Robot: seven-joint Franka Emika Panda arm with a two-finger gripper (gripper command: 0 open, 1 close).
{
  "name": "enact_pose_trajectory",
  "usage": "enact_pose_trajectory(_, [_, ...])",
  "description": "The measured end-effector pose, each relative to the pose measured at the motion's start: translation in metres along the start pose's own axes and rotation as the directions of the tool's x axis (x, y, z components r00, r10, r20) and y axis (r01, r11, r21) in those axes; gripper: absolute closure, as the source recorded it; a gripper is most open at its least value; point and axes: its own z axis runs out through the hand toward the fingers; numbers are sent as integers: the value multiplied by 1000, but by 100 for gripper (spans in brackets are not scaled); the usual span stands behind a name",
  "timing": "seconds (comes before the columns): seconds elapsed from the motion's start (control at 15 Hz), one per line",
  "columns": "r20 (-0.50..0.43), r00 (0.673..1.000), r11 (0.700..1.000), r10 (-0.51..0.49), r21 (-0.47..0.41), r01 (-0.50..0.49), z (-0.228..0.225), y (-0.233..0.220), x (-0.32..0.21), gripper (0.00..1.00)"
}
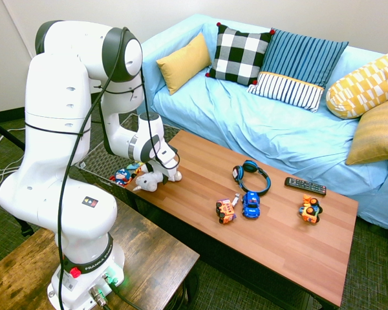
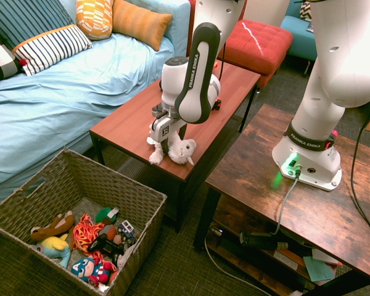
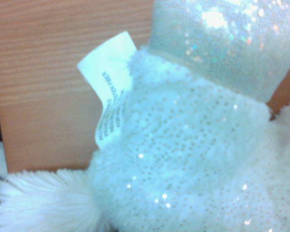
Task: Put the stuffed toy in the basket
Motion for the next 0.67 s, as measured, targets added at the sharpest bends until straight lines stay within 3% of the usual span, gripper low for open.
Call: enact_pose_trajectory(0.67, [17,998,997,-54,48,53,-12,-14,-5,100])
